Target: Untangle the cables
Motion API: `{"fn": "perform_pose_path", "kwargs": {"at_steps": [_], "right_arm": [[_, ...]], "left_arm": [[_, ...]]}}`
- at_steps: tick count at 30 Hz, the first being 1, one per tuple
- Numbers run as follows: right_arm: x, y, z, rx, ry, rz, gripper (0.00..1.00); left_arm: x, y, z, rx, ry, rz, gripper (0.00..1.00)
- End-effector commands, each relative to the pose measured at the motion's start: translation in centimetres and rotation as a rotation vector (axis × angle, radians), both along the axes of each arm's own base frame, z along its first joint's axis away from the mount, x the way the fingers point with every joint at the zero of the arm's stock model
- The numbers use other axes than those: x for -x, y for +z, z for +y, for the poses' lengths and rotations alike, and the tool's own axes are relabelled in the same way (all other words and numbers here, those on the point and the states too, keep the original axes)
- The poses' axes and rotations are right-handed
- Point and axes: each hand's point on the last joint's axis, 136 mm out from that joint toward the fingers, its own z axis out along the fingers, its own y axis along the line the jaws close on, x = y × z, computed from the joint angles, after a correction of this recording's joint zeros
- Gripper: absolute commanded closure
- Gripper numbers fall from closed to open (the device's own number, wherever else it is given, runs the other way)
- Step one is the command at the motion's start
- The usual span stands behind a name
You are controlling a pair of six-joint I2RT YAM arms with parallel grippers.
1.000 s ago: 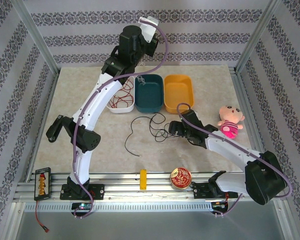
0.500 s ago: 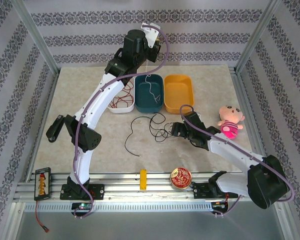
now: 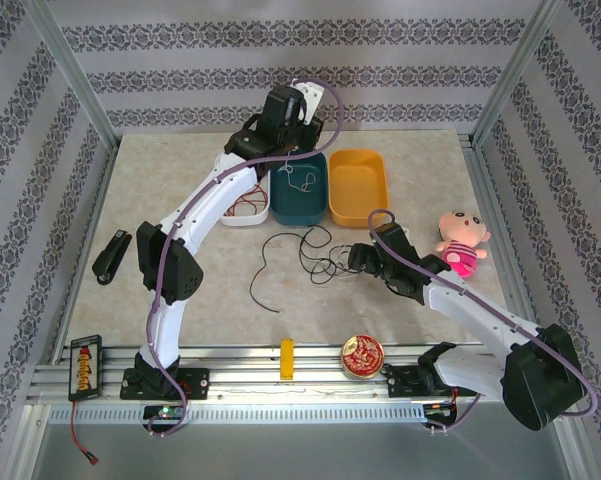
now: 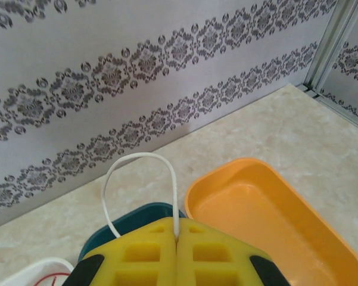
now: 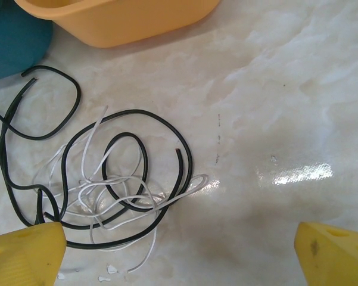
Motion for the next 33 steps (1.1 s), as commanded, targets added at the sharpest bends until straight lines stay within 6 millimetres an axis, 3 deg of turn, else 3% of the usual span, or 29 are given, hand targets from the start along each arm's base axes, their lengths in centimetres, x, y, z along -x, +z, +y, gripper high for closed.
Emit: {"fn": "perform_pose_path", "kwargs": {"at_steps": [1, 7, 21, 27, 29, 33], "right_arm": [[0.0, 0.4, -1.1, 0.016, -0.041, -0.012, 0.02], [0.1, 0.2, -1.2, 0.012, -0.041, -0.008, 0.02], [0.2, -0.4, -0.8, -0.013, -0.038, -0.002, 0.02], [0.3, -0.2, -1.2, 0.003, -0.041, -0.007, 0.02], [0.3, -0.1, -1.2, 0.002, -0.043, -0.008, 0.02], [0.1, 0.0, -0.9, -0.012, -0.036, -0.014, 0.02]], "left_arm": [[-0.3, -2.7, 0.3, 0.011, 0.019, 0.063, 1.00], [-0.6, -6.6, 0.1, 0.004, 0.032, 0.117, 0.97], [-2.2, -13.0, -1.7, 0.019, 0.041, 0.268, 0.96], [-1.9, -14.7, -0.4, 0.024, 0.138, 0.333, 0.76], [-1.6, -14.9, -0.3, 0.033, 0.146, 0.346, 0.66], [-1.0, -14.6, 0.1, 0.051, 0.156, 0.354, 0.57]]}}
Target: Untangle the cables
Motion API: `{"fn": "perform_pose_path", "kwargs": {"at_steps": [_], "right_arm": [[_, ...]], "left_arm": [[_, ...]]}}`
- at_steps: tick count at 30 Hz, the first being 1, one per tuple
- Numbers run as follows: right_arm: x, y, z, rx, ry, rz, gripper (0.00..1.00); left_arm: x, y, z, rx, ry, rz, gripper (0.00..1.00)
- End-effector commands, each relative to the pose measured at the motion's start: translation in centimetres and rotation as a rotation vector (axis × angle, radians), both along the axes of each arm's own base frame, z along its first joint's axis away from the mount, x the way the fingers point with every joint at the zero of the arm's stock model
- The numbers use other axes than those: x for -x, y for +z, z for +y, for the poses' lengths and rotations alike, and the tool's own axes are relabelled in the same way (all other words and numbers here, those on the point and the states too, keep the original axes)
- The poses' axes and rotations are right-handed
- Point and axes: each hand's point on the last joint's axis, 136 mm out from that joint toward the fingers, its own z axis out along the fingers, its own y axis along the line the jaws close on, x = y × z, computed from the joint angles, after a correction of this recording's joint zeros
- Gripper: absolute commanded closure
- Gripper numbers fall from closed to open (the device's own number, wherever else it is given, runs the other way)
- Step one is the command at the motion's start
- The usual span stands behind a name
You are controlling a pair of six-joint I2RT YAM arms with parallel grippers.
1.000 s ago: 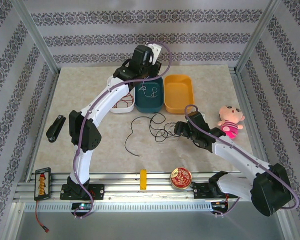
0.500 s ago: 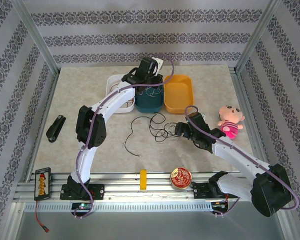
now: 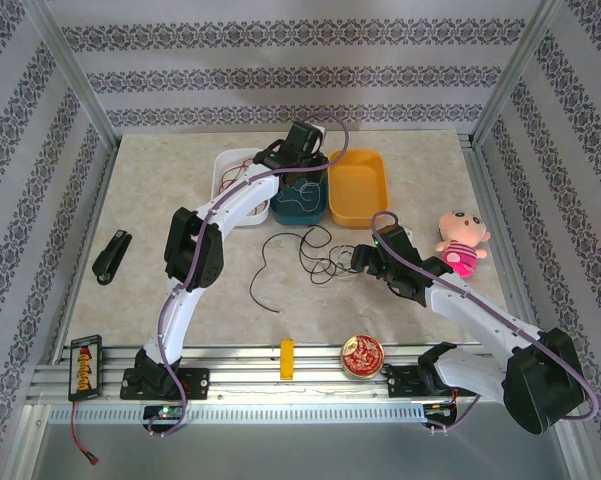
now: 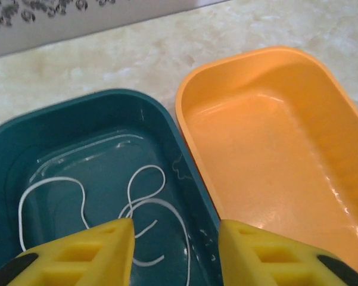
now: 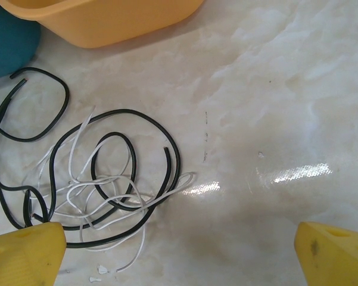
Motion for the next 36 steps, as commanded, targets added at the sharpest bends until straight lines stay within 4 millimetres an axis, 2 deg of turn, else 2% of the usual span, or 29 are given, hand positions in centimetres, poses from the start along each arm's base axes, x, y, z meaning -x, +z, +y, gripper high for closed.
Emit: {"fn": "perform_pose_path", "kwargs": {"at_steps": [1, 6, 9, 13, 16, 19, 26, 36], "right_arm": [[-0.3, 0.4, -0.2, -0.015, -0.010, -0.019, 0.02], [-0.5, 0.7, 0.4, -0.032, 0.010, -0.022, 0.06], [-0.7, 0.7, 0.8, -0.047, 0.020, -0.023, 0.13], [-1.2, 0.6, 1.6, -0.061, 0.037, -0.012, 0.24], [-2.1, 0.4, 2.5, -0.067, 0.052, 0.004, 0.34], [-3.1, 0.3, 3.6, -0.064, 0.074, 0.020, 0.47], [-5.4, -0.7, 5.7, -0.022, 0.104, 0.070, 0.62], [-7.9, -3.0, 7.8, 0.044, 0.139, 0.164, 0.74]], "left_arm": [[0.7, 1.9, 1.3, 0.030, 0.052, 0.002, 0.56], [2.1, 4.7, 1.9, 0.080, 0.049, -0.045, 0.44], [3.6, 6.6, 2.9, 0.115, 0.064, -0.080, 0.34], [6.5, 7.5, 5.1, 0.168, 0.104, -0.131, 0.20], [8.9, 7.4, 6.9, 0.202, 0.137, -0.159, 0.02], [11.1, 6.6, 8.5, 0.220, 0.163, -0.168, 0.01], [16.0, 3.2, 11.9, 0.230, 0.218, -0.134, 0.01], [20.2, -1.6, 13.5, 0.259, 0.234, -0.029, 0.01]]}}
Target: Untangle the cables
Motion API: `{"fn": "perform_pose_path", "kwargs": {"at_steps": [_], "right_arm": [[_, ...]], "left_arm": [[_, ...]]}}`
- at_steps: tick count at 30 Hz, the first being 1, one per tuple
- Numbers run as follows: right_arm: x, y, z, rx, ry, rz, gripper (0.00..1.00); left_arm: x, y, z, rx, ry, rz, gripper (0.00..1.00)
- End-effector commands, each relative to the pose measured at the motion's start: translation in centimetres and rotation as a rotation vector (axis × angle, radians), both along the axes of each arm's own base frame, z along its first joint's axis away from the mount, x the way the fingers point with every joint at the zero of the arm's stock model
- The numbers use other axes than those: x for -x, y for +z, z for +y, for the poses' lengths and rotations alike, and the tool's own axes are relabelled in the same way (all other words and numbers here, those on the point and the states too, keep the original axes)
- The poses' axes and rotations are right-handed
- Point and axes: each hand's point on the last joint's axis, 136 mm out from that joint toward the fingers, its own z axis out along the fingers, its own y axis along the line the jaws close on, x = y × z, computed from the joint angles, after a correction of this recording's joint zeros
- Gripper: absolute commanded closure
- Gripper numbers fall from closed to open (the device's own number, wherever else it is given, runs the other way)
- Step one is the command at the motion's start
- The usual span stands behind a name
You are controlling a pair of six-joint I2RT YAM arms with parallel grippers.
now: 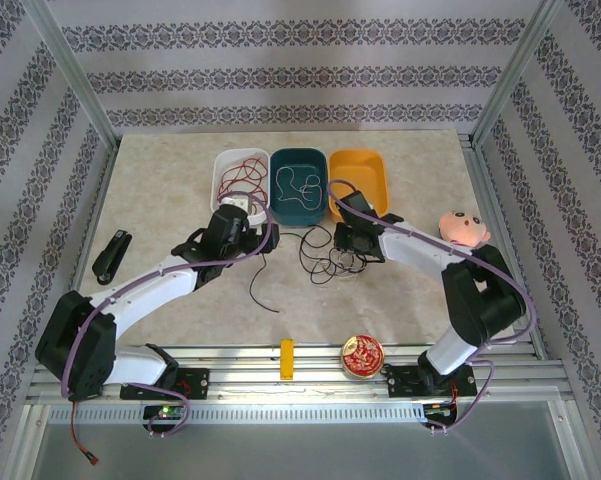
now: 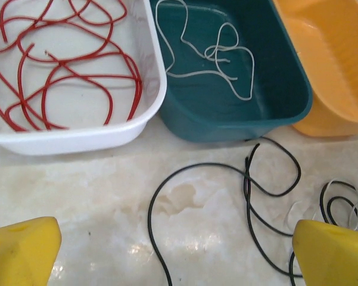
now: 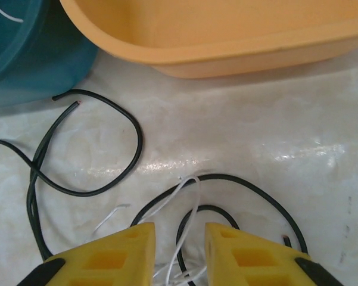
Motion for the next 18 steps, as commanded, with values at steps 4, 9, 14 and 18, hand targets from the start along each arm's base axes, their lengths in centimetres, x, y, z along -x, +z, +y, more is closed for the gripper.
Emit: {"fn": "perform_pose_path", "kwargs": {"at_steps": [4, 9, 14, 18], "right_arm": [[-0.4, -0.9, 0.9, 0.048, 0.033, 0.051, 0.76], [-0.3, -1.5, 0.5, 0.084, 0.020, 0.079, 0.76], [0.1, -1.5, -0.2, 0.117, 0.000, 0.082, 0.74], [0.5, -1.5, -0.7, 0.147, -0.015, 0.083, 0.72]], "left_arm": [[0.8, -0.3, 0.8, 0.090, 0.061, -0.020, 0.01], [0.9, -0.6, 1.2, 0.083, 0.074, -0.019, 0.01], [0.8, -0.6, 1.2, 0.081, 0.072, -0.023, 0.01], [0.8, -1.0, 1.2, 0.084, 0.076, -0.016, 0.01]]}}
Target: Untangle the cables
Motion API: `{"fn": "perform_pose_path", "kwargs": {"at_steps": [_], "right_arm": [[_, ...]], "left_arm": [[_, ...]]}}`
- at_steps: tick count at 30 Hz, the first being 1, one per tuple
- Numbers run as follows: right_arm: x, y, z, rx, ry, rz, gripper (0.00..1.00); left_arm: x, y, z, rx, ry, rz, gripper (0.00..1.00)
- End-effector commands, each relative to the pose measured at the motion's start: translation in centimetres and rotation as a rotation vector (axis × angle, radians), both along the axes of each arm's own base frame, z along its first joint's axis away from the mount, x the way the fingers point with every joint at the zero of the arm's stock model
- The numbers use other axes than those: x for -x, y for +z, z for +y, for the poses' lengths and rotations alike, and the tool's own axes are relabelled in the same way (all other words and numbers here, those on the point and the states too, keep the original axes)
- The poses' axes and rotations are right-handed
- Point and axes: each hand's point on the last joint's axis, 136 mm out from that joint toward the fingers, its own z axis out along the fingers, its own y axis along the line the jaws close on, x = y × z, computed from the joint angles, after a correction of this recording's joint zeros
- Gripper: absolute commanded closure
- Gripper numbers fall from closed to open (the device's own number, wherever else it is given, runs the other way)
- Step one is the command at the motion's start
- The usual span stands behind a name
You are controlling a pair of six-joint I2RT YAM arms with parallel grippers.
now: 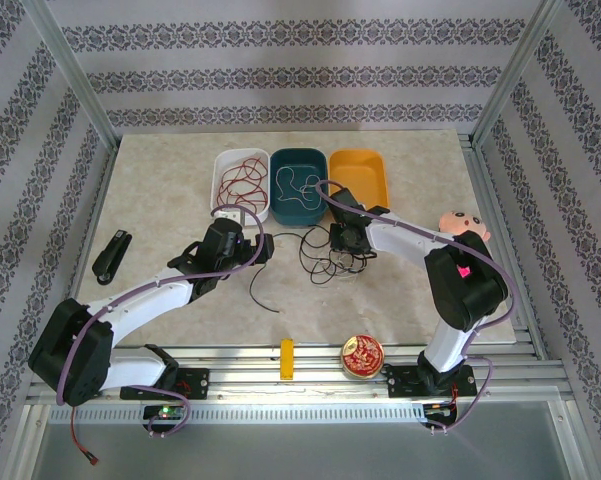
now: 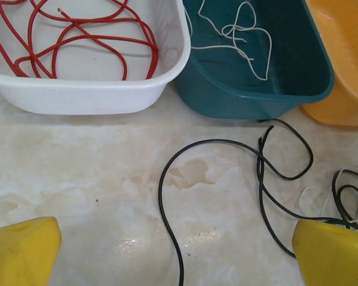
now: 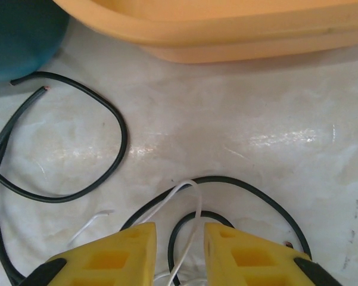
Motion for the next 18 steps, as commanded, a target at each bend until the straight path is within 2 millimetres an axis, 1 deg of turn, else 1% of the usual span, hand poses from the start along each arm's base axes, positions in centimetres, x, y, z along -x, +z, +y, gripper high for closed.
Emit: {"fn": "perform_pose_path", "kwargs": {"at_steps": [1, 13, 16, 18], "right_arm": [[0.5, 0.1, -0.7, 0.051, -0.022, 0.004, 0.71], [0.0, -1.4, 0.4, 0.030, -0.007, 0.030, 0.71], [-0.1, -1.6, 0.5, 0.030, -0.006, 0.031, 0.75], [-0.1, -1.4, 0.4, 0.037, -0.003, 0.028, 0.81]], "left_arm": [[-0.7, 0.9, 0.3, 0.035, 0.035, -0.036, 0.01], [-0.5, 0.3, 0.3, 0.031, 0.036, -0.014, 0.01], [-0.4, 0.2, 0.3, 0.032, 0.037, -0.010, 0.01], [-0.3, 0.0, 0.3, 0.031, 0.038, -0.005, 0.01]]}}
